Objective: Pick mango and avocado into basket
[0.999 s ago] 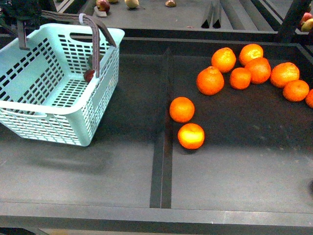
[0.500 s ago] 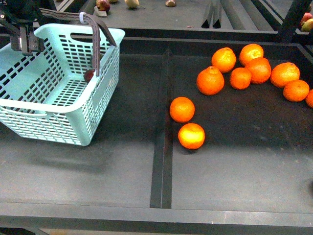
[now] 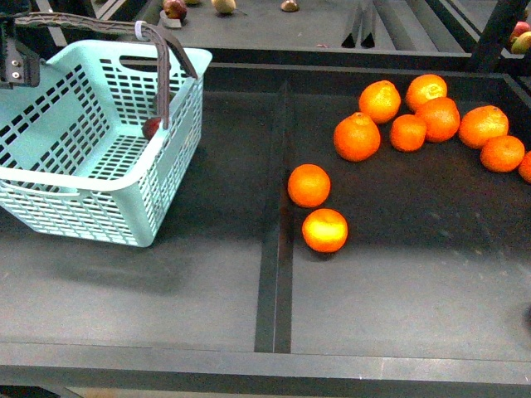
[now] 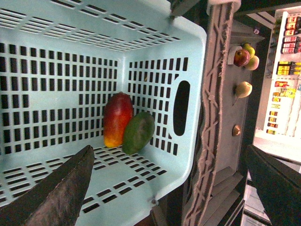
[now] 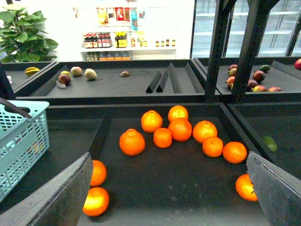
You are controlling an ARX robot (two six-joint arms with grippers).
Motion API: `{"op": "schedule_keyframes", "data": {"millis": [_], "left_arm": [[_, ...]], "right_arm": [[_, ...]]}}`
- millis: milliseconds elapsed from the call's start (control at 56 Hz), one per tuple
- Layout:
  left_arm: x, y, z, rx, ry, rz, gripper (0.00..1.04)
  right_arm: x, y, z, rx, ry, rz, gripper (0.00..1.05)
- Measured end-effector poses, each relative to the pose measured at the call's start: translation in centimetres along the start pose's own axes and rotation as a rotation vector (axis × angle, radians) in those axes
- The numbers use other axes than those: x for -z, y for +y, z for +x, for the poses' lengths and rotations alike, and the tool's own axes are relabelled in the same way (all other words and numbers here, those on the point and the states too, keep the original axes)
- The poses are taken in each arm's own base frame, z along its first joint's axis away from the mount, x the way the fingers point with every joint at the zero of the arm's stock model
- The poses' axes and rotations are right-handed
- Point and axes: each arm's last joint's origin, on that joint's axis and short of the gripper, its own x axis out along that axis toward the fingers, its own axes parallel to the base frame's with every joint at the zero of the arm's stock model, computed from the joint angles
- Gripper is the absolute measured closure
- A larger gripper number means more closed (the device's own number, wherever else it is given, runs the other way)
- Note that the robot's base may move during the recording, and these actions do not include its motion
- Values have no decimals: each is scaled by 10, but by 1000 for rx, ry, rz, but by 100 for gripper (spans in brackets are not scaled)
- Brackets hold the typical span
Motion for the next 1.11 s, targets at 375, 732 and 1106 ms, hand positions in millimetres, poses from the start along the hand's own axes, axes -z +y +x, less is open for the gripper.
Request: {"op": "schedule_keyframes", "data": {"millis": [375,732,1106], "left_arm": [[-75,43,-110,57,-128,141,7],[-185,62,-244,186,-357,261,7],[-126,120,-264,713,-270,1274,63]], "right_arm": [[0,0,0,0,0,0,8],[0,0,0,0,0,0,8],[0,0,0,1,0,0,8]]}}
